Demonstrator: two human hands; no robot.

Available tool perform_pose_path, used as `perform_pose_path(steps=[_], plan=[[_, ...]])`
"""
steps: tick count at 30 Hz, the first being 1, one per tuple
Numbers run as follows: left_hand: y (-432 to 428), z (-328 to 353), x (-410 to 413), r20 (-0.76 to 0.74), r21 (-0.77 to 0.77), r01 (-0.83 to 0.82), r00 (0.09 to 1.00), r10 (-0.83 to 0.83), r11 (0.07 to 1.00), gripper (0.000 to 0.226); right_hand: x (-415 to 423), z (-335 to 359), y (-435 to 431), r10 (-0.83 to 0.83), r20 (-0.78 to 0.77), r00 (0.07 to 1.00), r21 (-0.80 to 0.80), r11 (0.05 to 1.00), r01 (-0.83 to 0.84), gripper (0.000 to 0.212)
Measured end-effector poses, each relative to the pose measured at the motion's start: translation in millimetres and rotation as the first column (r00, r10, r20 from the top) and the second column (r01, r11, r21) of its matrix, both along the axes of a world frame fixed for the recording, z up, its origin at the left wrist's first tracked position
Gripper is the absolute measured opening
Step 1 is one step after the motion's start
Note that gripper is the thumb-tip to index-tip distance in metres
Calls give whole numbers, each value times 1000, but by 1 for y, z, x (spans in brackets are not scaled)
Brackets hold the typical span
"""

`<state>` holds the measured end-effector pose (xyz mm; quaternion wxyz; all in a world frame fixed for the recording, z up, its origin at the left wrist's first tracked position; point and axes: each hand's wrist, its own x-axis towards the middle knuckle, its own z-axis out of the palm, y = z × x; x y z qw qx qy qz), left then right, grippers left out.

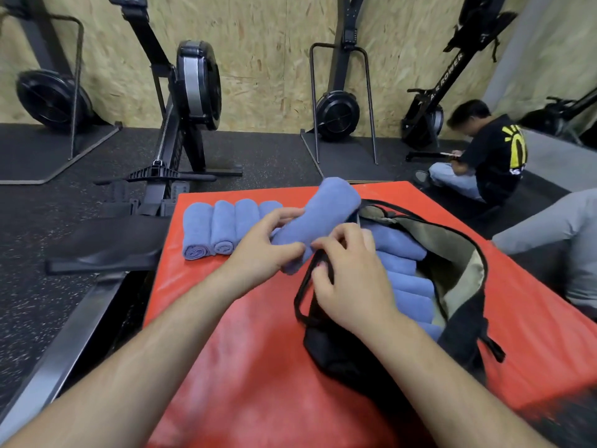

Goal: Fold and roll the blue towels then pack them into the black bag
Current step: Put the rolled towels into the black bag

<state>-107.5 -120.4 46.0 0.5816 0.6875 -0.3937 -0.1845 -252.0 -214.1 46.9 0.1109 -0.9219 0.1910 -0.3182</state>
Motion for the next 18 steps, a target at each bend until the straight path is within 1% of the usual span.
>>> perform_pose_path(steps=[1, 2, 3, 4, 5, 7, 9, 12, 14, 15, 18], plan=[[3, 3, -3, 59, 30, 25, 998, -27, 999, 55, -4, 3, -4, -21, -9, 1000, -137, 990, 20, 41], [4, 5, -6, 97, 43, 56, 994, -60, 998, 56, -7, 7, -7, -24, -56, 998, -230, 973, 11, 53], [5, 8, -9, 131, 46, 87, 987, -92, 995, 56, -10, 13, -10, -17, -115, 993, -286, 958, -17, 66], [4, 10, -13, 159, 43, 115, 980, -120, 992, 57, -12, 19, -14, -12, -155, 988, -318, 947, -38, 74], [2, 11, -16, 194, 50, 135, 971, -143, 990, 57, -15, 22, -19, -11, -177, 984, -343, 938, -51, 76], [-4, 12, -23, 227, 44, 179, 956, -184, 983, 54, -23, 23, -32, -38, -186, 982, -390, 920, -38, 72], [-12, 8, -32, 283, -5, 187, 942, -178, 982, 52, -32, 24, -44, -78, -167, 983, -404, 915, 4, 67], [-24, -4, -46, 398, -65, 102, 915, -68, 993, 60, -45, 28, -61, -185, -64, 981, -354, 923, 151, 58], [-29, -11, -53, 420, -42, 90, 905, -64, 995, 65, -53, 28, -71, -262, -13, 965, -306, 920, 246, 57], [-31, -13, -57, 422, -12, 95, 903, -81, 995, 65, -56, 28, -76, -302, -13, 953, -289, 914, 285, 58], [-37, -26, -63, 417, 101, 110, 898, -142, 989, 56, -66, 25, -88, -420, -69, 905, -274, 880, 388, 60]])
